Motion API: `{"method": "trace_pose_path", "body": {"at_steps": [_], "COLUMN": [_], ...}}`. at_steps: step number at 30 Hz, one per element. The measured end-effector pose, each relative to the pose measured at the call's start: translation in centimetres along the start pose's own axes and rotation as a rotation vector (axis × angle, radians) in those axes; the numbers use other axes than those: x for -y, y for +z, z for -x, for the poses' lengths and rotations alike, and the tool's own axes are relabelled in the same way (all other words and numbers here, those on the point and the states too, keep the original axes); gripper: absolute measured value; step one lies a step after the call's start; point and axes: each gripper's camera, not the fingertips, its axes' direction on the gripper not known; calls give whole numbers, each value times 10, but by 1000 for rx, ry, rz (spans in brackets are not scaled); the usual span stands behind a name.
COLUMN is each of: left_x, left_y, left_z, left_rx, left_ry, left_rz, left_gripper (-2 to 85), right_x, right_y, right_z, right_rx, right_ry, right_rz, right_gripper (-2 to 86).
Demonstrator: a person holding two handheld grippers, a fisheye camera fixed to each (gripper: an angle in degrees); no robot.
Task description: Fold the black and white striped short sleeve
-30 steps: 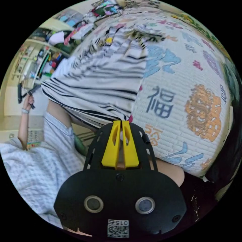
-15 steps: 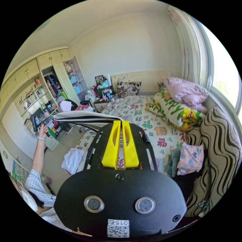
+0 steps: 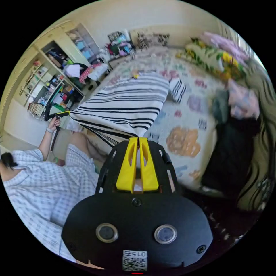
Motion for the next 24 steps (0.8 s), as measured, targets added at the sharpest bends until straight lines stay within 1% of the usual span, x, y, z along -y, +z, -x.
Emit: {"method": "trace_pose_path", "body": {"at_steps": [1, 2, 4, 5, 7, 10, 12, 15, 17, 21, 24], "left_x": [-13, -18, -34, -37, -46, -51, -50, -48, -48, -56, -65], "left_y": [26, 37, 73, 80, 98, 107, 108, 110, 110, 82, 57], "left_z": [5, 7, 8, 7, 0, -8, -10, -12, -10, -7, 3], "left_rx": [12, 15, 59, 70, 145, 183, 186, 258, 258, 274, 229], "left_ry": [-39, -59, -83, -80, -55, -23, -18, 8, 10, -18, -74], "left_rz": [61, 91, 220, 255, 362, 412, 413, 452, 460, 419, 349], "left_gripper": [6, 6, 3, 3, 2, 1, 0, 0, 0, -1, -2], "right_x": [-9, -13, -25, -26, -30, -26, -22, -18, -15, -15, -16], "right_y": [41, 60, 116, 126, 151, 162, 165, 172, 175, 172, 171], "right_z": [-13, -19, -30, -30, -21, -7, -1, 5, 5, 24, 32], "right_rx": [25, 44, 60, 57, -28, -66, -94, -132, -139, -201, -201], "right_ry": [60, 89, 145, 146, 100, 51, 28, -15, -20, -110, -134], "right_rz": [78, 110, 234, 264, 354, 387, 400, 431, 443, 472, 493], "right_gripper": [0, 0, 0, 0, 0, 0, 0, -1, -1, 0, -1]}}
